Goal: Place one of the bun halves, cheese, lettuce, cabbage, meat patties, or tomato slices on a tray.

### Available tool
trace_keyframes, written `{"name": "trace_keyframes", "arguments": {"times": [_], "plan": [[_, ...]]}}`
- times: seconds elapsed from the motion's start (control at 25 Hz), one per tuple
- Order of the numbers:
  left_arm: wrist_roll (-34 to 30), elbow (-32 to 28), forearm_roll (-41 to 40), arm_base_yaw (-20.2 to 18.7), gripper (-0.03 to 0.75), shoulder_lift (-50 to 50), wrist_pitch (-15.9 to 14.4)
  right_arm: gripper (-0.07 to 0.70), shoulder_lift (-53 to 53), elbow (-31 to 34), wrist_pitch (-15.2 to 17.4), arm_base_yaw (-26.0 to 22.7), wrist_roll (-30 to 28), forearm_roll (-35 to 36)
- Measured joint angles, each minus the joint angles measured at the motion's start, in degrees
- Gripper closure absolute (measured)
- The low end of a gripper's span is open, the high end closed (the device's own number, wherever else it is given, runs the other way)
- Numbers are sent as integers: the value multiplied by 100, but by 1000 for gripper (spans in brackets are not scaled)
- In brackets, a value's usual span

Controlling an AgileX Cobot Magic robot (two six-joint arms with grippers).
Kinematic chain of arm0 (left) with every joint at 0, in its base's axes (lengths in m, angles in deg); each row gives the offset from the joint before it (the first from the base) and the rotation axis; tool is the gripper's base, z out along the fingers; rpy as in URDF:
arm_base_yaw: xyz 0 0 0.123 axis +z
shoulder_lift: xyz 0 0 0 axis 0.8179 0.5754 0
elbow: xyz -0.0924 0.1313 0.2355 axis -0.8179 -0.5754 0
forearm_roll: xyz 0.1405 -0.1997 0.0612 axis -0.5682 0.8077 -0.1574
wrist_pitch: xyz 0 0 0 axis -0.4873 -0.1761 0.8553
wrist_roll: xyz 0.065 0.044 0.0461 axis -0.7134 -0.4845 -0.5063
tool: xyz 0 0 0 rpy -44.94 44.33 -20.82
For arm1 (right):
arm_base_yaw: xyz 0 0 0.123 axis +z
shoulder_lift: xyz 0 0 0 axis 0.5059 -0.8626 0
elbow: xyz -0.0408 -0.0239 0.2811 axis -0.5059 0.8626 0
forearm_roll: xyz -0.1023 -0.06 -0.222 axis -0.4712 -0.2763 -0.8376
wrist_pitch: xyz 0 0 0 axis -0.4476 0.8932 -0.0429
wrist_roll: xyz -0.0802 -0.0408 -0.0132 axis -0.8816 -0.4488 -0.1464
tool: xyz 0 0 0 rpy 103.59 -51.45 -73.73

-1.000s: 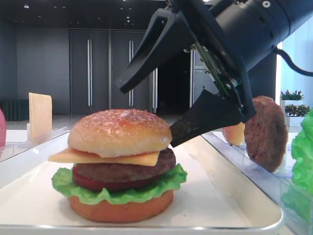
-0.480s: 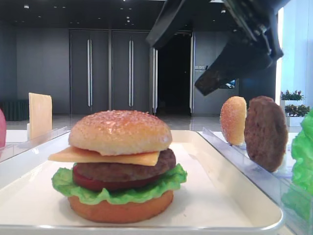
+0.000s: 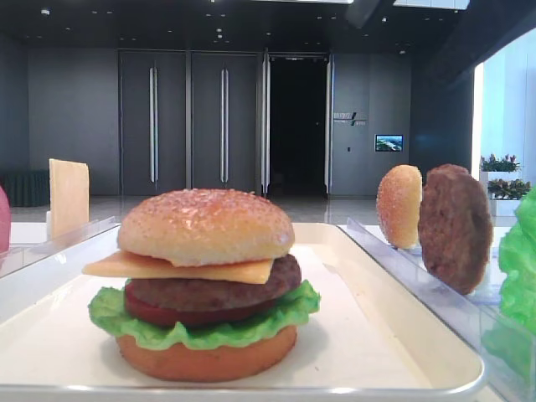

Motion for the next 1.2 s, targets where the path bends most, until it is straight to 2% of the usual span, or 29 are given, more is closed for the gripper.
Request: {"name": "trace_keyframes", "arguments": {"times": [0.24, 0.36, 0.6, 0.72, 0.84, 1.0, 1.2], "plan": [[0, 0, 0, 0, 263, 0, 0, 34, 171, -818, 697, 0, 1589, -1904], [0, 0, 0, 0, 263, 0, 0, 36, 171, -1405, 1059, 0, 2100, -2650], [0, 0, 0, 0, 263, 0, 0, 37, 171, -2321, 1635, 0, 2465, -3154], [0, 0, 0, 0, 263, 0, 0, 37, 171, -2485, 1880, 0, 2636, -3451], [0, 0, 0, 0, 263, 0, 0, 37, 159, -2484, 2202, -50, 2940, -4081], [0, 0, 0, 0, 263, 0, 0, 38, 159, -2484, 2653, -542, 3156, -4414], [0, 0, 0, 0, 263, 0, 0, 38, 159, -2484, 2774, -1612, 3169, -4485]]}}
